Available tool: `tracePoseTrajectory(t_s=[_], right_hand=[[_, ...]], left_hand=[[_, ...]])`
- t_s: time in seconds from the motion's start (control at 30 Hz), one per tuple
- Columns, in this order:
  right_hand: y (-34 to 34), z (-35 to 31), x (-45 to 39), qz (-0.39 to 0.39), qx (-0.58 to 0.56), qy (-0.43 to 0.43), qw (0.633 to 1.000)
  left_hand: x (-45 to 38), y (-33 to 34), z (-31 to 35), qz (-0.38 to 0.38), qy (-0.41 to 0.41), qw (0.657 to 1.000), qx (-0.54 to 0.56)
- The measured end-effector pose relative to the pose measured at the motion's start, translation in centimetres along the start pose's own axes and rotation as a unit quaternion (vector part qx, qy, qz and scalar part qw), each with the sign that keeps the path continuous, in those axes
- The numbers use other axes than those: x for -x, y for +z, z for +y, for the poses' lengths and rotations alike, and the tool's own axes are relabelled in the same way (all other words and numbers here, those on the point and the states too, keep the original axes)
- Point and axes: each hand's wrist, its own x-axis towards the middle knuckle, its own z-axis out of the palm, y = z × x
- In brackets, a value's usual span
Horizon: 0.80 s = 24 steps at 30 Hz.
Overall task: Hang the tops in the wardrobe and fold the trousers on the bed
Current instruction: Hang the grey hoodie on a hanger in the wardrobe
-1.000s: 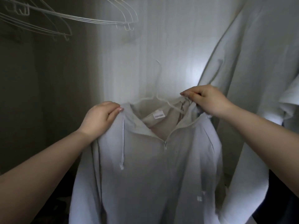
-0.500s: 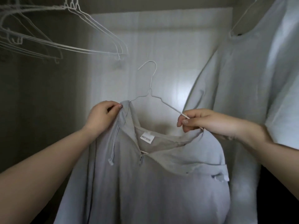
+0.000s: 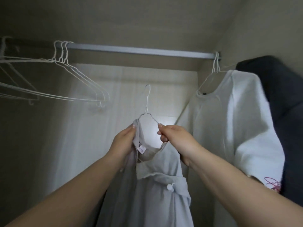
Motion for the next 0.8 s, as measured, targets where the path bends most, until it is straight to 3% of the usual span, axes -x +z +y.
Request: tracePoseTrajectory(t_s=[0.2, 0.47, 0.67, 0.8], right_hand=[[-1.9, -3.4, -2.3, 0.033, 0.104, -0.064, 0.992], [-4.7, -7.1, -4.7, 0.055, 0.197, -0.127, 0.971], [-9.0, -9.1, -5.8, 0.098, 0.359, -0.174, 0.911], [-11.9, -10.2, -7.3, 0.188, 0.391, -0.183, 0.882]], left_hand=[[-0.5, 5.2, 4.0, -0.054, 0.038, 0.996, -0.054], [-2.4, 10.2, 9.6, -0.12, 0.03, 0.992, 0.017], [-3.5, 14.0, 11.1, -0.128, 0.006, 0.991, 0.025], [-3.5, 16.7, 11.1, -0.153, -0.02, 0.986, 0.057]])
